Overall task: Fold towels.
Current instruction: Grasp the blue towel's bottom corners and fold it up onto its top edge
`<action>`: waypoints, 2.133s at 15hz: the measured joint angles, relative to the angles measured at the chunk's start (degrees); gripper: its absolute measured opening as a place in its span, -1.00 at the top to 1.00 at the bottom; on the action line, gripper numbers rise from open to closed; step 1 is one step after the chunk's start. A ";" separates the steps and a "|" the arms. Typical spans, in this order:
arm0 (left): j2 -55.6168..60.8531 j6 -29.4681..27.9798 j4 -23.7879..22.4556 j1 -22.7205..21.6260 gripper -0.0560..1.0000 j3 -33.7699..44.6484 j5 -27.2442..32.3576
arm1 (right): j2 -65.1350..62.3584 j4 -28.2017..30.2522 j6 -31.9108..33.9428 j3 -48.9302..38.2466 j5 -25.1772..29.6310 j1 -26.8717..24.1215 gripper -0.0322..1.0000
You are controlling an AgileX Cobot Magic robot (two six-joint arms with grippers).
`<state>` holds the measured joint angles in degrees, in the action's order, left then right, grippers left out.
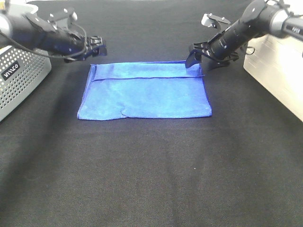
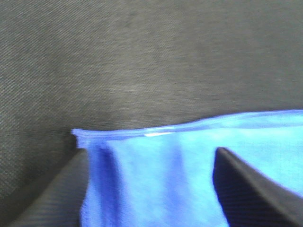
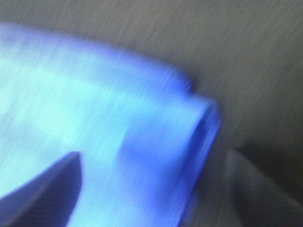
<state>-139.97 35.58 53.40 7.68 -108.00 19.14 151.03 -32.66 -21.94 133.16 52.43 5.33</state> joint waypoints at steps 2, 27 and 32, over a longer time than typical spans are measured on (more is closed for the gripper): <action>1.60 -0.40 0.00 -2.06 -0.40 0.00 7.51 | -2.41 0.34 1.95 0.17 5.21 0.00 -0.64; 13.69 -21.77 -9.34 1.78 -0.33 31.28 7.79 | -17.82 0.74 7.91 -37.47 1.49 -0.11 -0.53; 13.18 -22.52 -8.88 2.46 -0.06 30.94 6.59 | -16.79 -1.83 6.99 -37.30 -0.63 2.01 -0.07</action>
<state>-126.80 13.06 44.52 10.14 -77.06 25.73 134.24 -34.49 -14.95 95.86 51.80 7.33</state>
